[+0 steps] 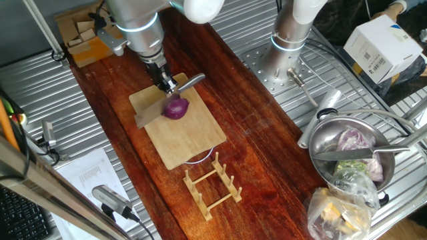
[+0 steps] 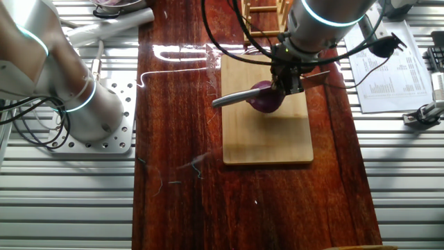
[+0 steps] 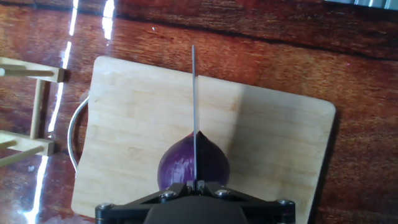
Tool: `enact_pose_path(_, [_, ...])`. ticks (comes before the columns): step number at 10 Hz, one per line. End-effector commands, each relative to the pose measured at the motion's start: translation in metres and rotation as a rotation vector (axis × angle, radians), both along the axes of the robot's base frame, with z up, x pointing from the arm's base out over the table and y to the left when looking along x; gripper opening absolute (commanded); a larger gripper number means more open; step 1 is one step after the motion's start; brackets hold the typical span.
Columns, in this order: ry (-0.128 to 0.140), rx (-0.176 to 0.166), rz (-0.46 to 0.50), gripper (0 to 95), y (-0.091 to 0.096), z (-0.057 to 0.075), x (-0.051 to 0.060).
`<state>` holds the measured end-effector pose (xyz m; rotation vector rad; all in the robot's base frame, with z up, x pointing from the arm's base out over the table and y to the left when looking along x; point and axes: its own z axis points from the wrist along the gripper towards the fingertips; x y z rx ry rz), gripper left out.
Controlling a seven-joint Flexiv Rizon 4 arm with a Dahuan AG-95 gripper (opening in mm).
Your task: Chop the onions
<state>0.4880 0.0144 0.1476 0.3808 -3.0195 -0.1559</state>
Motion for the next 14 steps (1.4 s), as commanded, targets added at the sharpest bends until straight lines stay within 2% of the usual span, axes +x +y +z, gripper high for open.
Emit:
enact_pose_path(1, [-0.009,-0.014,0.013,0.0,0.003,-0.034,0.008])
enact_pose_path(2, [-0.017,-0.008,0.018,0.0,0.003,-0.047,0.008])
enact_pose_path(3, [-0.027,-0.009,0.023,0.0,0.004,-0.051,0.008])
enact_pose_path(5, [-0.031,-0.002,0.026,0.0,0.003,-0.049,0.007])
enact_pose_path(8, [-0.022,-0.008,0.018,0.0,0.001,-0.039,0.005])
enact_pose_path(11, [0.0,-0.007,0.02,0.0,0.0,-0.017,0.003])
enact_pose_path(12, [0.013,-0.007,0.017,0.0,0.001,-0.005,0.003])
enact_pose_path(14, [0.015,-0.006,0.014,0.0,0.001,0.003,0.002])
